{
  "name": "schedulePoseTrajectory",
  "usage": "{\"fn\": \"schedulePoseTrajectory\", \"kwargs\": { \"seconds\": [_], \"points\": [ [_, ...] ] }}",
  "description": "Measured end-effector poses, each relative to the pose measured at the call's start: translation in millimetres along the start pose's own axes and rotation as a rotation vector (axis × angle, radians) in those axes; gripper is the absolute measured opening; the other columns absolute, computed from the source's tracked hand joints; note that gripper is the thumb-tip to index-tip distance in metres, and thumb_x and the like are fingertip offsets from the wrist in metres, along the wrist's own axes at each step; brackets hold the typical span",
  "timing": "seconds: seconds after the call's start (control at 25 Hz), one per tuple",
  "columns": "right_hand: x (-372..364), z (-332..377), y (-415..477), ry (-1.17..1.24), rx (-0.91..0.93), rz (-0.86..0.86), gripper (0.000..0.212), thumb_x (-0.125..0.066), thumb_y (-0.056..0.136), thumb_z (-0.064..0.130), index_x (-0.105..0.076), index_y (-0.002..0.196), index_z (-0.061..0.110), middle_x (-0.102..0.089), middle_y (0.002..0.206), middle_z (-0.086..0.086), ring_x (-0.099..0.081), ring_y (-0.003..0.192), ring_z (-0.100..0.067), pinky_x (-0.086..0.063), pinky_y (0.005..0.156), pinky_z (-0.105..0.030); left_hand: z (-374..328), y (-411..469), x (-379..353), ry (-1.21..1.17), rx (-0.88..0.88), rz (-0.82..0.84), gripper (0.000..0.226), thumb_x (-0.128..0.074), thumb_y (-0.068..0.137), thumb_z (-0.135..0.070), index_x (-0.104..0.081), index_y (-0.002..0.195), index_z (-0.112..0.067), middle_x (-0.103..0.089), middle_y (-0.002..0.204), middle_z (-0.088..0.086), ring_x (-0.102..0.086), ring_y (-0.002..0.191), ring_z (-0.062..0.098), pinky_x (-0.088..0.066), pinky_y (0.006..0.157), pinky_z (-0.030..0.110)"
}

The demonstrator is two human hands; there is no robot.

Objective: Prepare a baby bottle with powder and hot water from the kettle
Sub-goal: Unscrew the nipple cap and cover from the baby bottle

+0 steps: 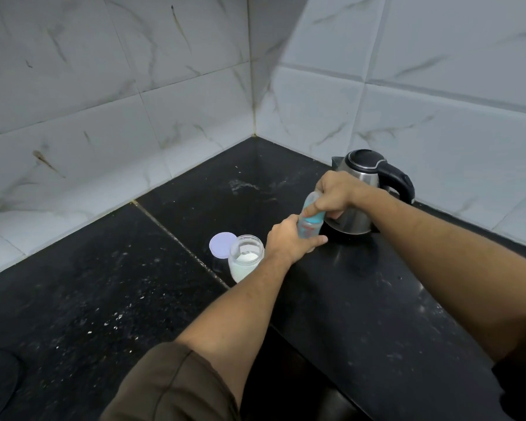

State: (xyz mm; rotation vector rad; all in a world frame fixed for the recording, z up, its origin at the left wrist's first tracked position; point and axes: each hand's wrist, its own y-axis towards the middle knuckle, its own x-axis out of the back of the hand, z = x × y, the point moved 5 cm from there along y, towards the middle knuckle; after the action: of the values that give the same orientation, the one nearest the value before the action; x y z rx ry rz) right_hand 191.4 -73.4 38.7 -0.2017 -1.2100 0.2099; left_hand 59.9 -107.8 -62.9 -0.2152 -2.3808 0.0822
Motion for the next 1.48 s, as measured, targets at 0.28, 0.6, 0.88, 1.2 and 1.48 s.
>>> {"fn": "schedulePoseTrajectory", "kwargs": {
  "seconds": [0.28, 0.6, 0.88, 1.2, 1.48],
  "points": [
    [-5.4, -12.3, -28.4, -0.053, 0.066, 0.016, 0.040, -0.087, 0.076, 0.050, -0.074, 0.084, 0.013, -0.074, 0.062, -0.003, -0.068, 0.053, -0.015, -0.062, 0.070, -0.031, -9.7, -27.6, -14.2, -0.052, -0.123, -0.020, 0.053, -0.080, 0.083, -0.053, -0.057, 0.123, -0.026, -0.070, 0.110, -0.006, -0.065, 0.104, 0.018, -0.053, 0.090, 0.035],
    [-6.9, -27.6, -34.3, -0.097, 0.199, 0.088, 0.024, -0.089, 0.076, 0.039, -0.075, 0.093, 0.030, -0.078, 0.084, -0.002, -0.072, 0.079, -0.015, -0.061, 0.087, -0.042, -15.1, -36.7, -22.8, -0.053, -0.169, 0.025, 0.042, -0.074, 0.089, -0.053, -0.058, 0.121, -0.030, -0.069, 0.105, -0.010, -0.063, 0.096, 0.012, -0.044, 0.084, 0.029],
    [-8.0, -23.4, -39.8, -0.111, 0.269, 0.151, 0.037, -0.083, 0.081, 0.018, -0.071, 0.106, 0.042, -0.071, 0.108, 0.009, -0.067, 0.103, -0.017, -0.057, 0.097, -0.042, -14.3, -32.9, -27.7, -0.062, -0.171, 0.063, 0.050, -0.075, 0.088, -0.053, -0.057, 0.129, -0.030, -0.071, 0.114, -0.008, -0.066, 0.106, 0.015, -0.053, 0.098, 0.037],
    [-8.4, -20.2, -38.9, -0.243, 0.120, 0.092, 0.033, -0.075, 0.083, 0.055, -0.071, 0.094, 0.024, -0.077, 0.072, -0.004, -0.076, 0.071, -0.023, -0.063, 0.072, -0.035, -16.6, -34.2, -30.5, -0.080, -0.156, 0.057, 0.051, -0.074, 0.085, -0.056, -0.057, 0.129, -0.037, -0.072, 0.112, -0.011, -0.066, 0.108, 0.015, -0.053, 0.099, 0.038],
    [5.2, -13.3, -61.9, -0.191, 0.322, 0.113, 0.033, -0.072, 0.082, 0.003, -0.068, 0.101, 0.030, -0.070, 0.105, 0.004, -0.066, 0.100, -0.023, -0.057, 0.087, -0.038, -13.8, -37.9, -23.8, -0.038, -0.166, 0.074, 0.054, -0.076, 0.088, -0.049, -0.056, 0.135, -0.031, -0.070, 0.120, -0.009, -0.064, 0.111, 0.013, -0.049, 0.102, 0.037]
  ]
}}
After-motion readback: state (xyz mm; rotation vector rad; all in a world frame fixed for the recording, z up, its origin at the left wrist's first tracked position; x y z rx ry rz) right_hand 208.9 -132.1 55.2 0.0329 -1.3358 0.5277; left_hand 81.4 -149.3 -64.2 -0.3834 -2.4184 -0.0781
